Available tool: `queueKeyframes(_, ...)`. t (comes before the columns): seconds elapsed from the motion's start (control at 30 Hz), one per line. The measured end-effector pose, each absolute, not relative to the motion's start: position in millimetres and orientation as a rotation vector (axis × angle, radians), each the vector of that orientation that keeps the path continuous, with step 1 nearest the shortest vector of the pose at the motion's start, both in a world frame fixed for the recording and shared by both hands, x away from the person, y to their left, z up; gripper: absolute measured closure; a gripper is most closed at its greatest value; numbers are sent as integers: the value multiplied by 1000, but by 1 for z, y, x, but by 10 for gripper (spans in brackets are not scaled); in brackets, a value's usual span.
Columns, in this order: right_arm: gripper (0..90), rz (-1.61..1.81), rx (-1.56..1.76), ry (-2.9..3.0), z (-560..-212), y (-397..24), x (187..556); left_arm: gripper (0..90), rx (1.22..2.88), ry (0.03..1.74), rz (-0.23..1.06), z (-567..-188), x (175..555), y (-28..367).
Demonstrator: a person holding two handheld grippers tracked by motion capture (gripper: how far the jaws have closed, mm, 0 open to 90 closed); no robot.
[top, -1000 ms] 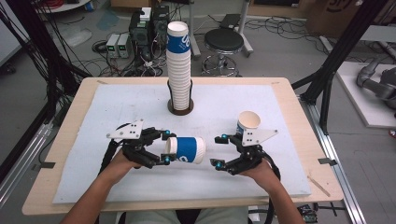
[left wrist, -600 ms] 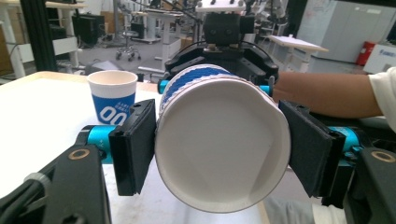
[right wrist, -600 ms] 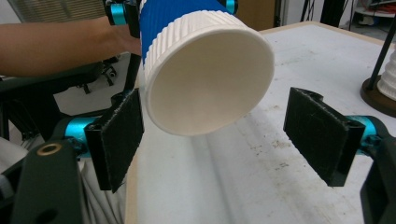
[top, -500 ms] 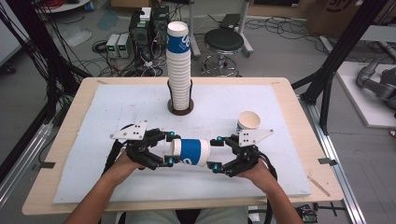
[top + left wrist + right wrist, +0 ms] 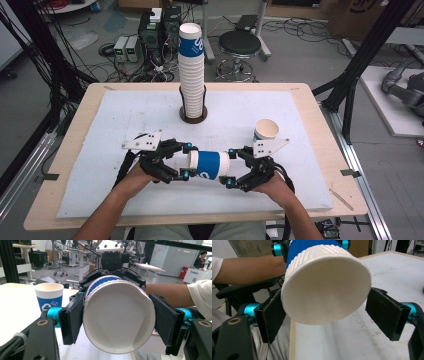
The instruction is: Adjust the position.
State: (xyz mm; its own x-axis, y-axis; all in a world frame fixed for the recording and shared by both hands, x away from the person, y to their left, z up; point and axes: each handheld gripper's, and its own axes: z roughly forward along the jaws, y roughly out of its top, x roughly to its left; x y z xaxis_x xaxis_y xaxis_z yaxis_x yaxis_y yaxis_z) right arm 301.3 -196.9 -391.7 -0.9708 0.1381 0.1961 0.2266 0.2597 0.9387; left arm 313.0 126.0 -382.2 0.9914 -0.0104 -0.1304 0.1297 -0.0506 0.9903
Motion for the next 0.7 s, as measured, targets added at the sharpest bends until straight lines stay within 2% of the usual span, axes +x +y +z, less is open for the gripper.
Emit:
queueKeyframes(0.3, 186, -1839, -326, -2413, -392, -197, 301, 308, 1606, 83, -127, -383, 312, 124)
queueKeyframes(0.7, 297, -1854, -314, -2431, -390, -204, 302, 315, 1653, 98, -96, -385, 311, 123)
